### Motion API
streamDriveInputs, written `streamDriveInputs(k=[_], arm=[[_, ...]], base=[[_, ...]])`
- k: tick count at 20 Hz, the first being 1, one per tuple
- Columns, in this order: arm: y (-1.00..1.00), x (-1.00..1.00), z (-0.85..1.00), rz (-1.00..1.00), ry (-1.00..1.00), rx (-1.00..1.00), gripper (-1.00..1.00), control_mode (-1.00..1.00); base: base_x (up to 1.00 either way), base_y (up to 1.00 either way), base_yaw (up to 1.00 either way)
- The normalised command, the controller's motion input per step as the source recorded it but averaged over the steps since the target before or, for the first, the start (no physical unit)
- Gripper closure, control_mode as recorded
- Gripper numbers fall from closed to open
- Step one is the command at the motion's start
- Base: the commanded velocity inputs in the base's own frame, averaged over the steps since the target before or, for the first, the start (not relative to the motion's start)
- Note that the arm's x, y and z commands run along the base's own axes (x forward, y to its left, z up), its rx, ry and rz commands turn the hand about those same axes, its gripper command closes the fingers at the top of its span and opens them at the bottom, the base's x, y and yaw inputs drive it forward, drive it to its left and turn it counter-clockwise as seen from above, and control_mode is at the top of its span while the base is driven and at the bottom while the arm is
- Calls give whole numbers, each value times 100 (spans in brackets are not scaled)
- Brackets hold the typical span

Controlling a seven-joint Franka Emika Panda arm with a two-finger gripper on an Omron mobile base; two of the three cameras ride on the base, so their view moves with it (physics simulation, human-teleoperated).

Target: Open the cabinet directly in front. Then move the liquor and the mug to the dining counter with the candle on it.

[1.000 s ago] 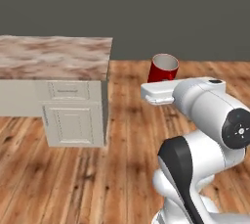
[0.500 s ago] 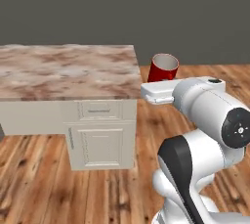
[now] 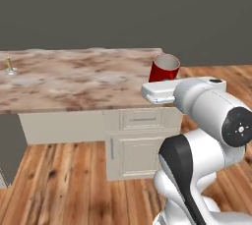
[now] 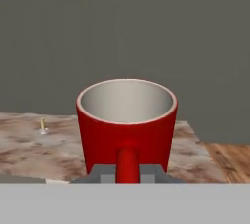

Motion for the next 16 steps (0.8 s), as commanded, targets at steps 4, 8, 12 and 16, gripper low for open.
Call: streamDriveInputs(k=[4,8,12,16], arm=[[0,0,0,0,0,0,100,100],[0,0,0,0,0,0,100,100],[0,0,0,0,0,0,100,100],[0,0,0,0,0,0,100,100]], base=[[0,100,-4],[22,100,-6],[30,100,-7],[33,100,-7]])
